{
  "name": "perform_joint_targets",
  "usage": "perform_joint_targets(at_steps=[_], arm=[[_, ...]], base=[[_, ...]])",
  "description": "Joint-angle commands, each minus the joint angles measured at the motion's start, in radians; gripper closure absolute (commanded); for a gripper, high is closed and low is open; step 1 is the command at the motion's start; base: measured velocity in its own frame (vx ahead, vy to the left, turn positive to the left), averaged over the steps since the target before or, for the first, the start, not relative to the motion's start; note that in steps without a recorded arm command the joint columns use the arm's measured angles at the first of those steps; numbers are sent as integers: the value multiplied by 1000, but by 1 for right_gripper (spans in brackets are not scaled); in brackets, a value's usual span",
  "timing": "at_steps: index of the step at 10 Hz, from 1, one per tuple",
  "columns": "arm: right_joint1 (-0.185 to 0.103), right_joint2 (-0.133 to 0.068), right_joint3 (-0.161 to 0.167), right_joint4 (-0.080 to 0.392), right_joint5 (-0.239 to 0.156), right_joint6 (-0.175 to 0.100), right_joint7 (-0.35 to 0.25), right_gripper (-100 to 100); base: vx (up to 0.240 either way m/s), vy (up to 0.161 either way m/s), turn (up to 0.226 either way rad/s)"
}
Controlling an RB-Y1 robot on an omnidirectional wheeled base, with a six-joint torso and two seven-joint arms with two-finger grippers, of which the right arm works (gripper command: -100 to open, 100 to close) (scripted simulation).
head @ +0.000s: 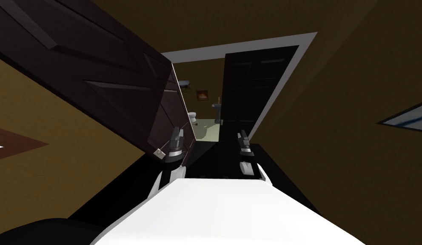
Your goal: Pull the door open
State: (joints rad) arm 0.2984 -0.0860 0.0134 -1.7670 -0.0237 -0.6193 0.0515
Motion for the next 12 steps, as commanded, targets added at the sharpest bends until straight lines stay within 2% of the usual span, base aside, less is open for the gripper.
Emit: perform_joint_targets(at_steps=[1,12], arm=[[-21,-4,-5,46,-4,-5,-4,-100],[-128,-28,-28,337,-31,-52,-30,-100]], base=[[95,33,21],[102,13,20]])
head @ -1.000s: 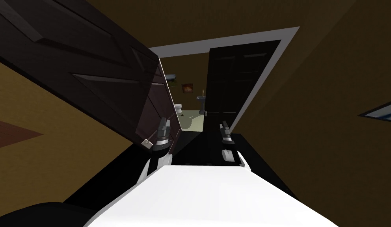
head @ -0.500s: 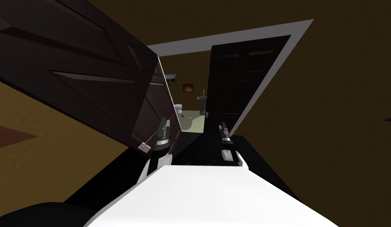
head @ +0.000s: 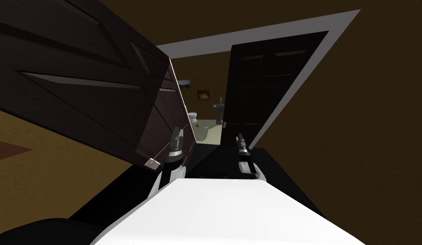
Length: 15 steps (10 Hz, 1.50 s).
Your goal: Pull the door open
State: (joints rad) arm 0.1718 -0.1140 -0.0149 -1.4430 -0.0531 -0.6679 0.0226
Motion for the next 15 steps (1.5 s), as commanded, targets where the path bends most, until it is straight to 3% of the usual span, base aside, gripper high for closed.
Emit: perform_joint_targets(at_steps=[1,15], arm=[[-11,-2,-2,39,-4,-8,-4,-100],[-142,-21,-32,398,-36,-65,-37,-100]], base=[[88,9,20],[100,8,19]])
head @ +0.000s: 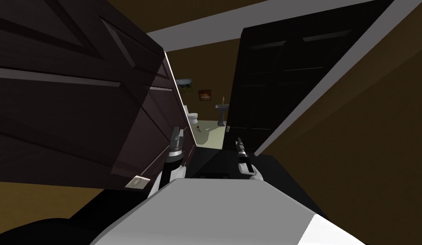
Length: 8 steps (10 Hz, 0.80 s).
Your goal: Pull the door open
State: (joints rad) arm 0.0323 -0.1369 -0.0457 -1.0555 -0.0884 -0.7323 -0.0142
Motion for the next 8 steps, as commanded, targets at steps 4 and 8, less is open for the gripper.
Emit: perform_joint_targets(at_steps=[4,8], arm=[[-35,-2,-8,99,-9,-15,-9,-100],[-65,-5,-15,181,-17,-28,-16,-100]], base=[[102,8,16],[100,3,16]])
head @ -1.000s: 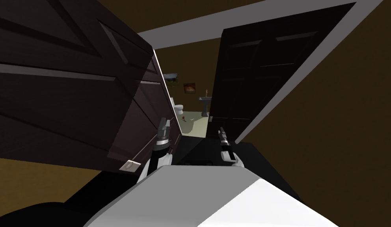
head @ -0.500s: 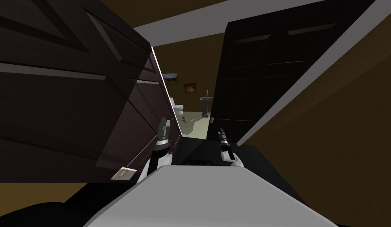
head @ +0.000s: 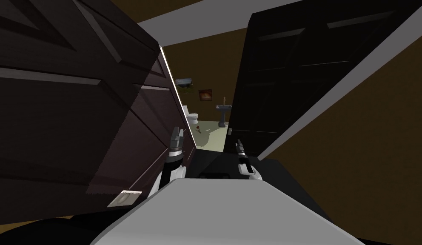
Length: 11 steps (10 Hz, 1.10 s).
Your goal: Pull the door open
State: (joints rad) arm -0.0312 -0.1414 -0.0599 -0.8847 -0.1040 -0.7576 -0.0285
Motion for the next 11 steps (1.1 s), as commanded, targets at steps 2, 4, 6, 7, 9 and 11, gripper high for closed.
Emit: perform_joint_targets(at_steps=[2,4,6,7,9,11], arm=[[-16,-2,-4,48,-4,-8,-5,-100],[-29,-3,-7,84,-8,-14,-9,-100],[-46,-4,-10,129,-12,-21,-13,-100],[-51,-5,-12,144,-13,-24,-14,-100],[-68,-6,-15,191,-18,-31,-18,-100],[-79,-6,-18,219,-20,-36,-21,-100]], base=[[85,2,14],[85,5,12],[127,0,20],[104,-4,10],[109,7,15],[108,-1,10]])
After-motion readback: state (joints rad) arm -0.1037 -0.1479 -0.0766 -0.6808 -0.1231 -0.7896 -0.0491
